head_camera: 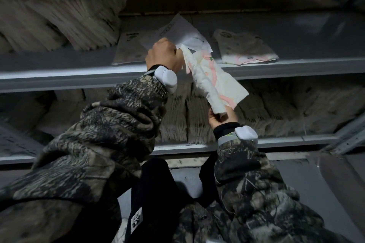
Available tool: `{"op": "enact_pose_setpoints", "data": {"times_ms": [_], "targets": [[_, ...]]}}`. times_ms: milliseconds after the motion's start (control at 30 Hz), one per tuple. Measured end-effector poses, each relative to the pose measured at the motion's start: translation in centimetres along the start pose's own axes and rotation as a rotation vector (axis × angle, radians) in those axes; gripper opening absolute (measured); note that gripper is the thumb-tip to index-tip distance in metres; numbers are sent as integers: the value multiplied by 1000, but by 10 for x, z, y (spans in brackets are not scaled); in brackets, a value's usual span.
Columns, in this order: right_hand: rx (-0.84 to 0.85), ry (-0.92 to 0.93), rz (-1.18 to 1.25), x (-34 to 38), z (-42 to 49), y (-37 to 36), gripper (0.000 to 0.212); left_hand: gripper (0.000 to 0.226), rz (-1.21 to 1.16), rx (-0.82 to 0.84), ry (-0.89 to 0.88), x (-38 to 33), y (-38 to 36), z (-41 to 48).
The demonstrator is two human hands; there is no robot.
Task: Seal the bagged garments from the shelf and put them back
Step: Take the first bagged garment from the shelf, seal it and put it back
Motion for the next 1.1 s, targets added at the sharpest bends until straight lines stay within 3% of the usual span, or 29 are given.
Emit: {"op": "enact_pose_setpoints", "data": {"times_ms": [67,167,233,333,567,733,833,933,1000,1100], "targets": [[-121,20,-213,3,10,1,16,33,27,-16,15,-1,3,2],[-286,158,-463,-2,4,-3,40,31,42,-25,-11,-5,5,3],[-187,121,-289,-2,3,-4,46,31,77,-19,-72,-8,3,1],[-317,156,-400,-1,-4,-9,72,31,132,19,-161,-12,-2,0],[-378,194,-430,6,-1,-8,78,27,104,158,-300,-15,-19,-11],[-391,247,-476,7,2,-11,62,27,67,158,-236,-12,-22,-12],[-280,471,-437,2,9,-14,10,22,40,131,-142,-8,-18,-5],[-166,538,-445,1,12,-16,33,21,29,109,-96,-9,-15,-2],[-75,500,-339,2,15,-17,29,21,37,100,-97,-11,-15,-2],[-64,575,-434,2,8,-21,19,20,30,95,-86,-13,-12,1]]}}
Point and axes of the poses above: each hand's wrist, its own z-axis towards the middle knuckle, its own y-axis out of the back of the hand, x = y × z, the point moved 2 cm from there along z, towards the middle knuckle, and after that the axes turned 5 degrees about -y, right-handed, at the moved point
